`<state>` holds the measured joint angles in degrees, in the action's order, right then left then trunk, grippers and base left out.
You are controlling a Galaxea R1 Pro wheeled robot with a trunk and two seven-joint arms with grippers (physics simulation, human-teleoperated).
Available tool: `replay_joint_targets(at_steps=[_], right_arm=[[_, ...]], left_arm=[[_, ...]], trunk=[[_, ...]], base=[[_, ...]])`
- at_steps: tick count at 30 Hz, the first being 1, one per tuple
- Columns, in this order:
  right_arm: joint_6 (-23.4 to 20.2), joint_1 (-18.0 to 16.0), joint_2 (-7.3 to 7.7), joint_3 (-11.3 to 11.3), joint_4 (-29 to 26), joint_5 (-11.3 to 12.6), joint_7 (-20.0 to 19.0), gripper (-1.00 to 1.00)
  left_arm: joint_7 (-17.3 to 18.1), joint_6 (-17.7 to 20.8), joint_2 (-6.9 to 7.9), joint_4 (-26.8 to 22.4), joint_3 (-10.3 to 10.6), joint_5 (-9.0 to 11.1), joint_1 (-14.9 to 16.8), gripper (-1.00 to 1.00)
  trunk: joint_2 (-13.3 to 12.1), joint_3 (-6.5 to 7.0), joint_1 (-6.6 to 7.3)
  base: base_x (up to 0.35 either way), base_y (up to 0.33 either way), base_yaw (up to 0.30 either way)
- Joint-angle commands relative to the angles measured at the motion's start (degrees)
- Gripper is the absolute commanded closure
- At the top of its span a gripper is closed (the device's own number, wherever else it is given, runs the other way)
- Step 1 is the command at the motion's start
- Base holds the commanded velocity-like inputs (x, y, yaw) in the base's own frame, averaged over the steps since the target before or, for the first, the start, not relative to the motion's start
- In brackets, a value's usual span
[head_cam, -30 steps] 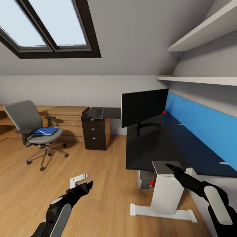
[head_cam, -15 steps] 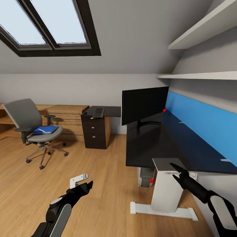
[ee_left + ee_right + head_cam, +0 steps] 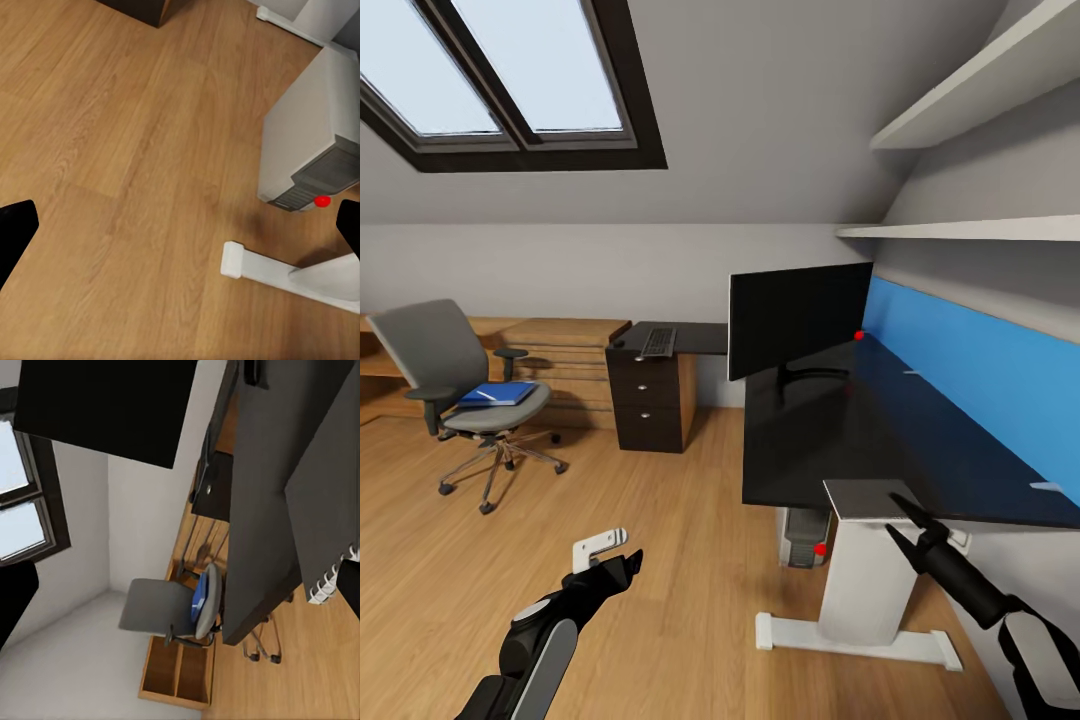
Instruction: In the bedroom, organize the workspace by keeping the computer under the desk, ensuring the monitor is on the desk, placing the keyboard on the desk next to the monitor, placing the mouse on the desk next to the keyboard, moving the folder from the swivel chair onto the desk next to the mouse, stacking the notebook on top of the folder with the pen on top of the notebook, and positioning the swivel chair next to the desk.
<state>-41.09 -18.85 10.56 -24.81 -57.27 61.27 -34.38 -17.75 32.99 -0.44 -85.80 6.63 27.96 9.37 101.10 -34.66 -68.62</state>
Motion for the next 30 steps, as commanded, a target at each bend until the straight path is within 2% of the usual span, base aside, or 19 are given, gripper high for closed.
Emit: replay_joint_targets(at_steps=[1, 18, 30], right_arm=[[-0.37, -0.05, -0.01, -0.15, 0.04, 0.16, -0.09, -1.0], [-0.31, -0.05, -0.1, -0.38, 0.14, 0.16, -0.29, -1.0], [2.44, -0.05, -0.48, -0.25, 0.05, -0.11, 1.2, -1.0]], left_arm=[[-0.54, 0.14, 0.0, -0.07, 0.05, 0.61, 0.04, -1.0], [-0.58, 0.14, 0.0, -0.07, 0.07, 0.61, 0.04, -1.0], [-0.62, 0.14, -0.25, -0.07, 0.14, 0.58, 0.04, -1.0]], trunk=[[0.03, -0.06, 0.01], [0.03, -0.06, 0.01], [4.84, -2.21, -2.63]], base=[[0.0, 0.0, 0.0], [0.0, 0.0, 0.0], [0.0, 0.0, 0.0]])
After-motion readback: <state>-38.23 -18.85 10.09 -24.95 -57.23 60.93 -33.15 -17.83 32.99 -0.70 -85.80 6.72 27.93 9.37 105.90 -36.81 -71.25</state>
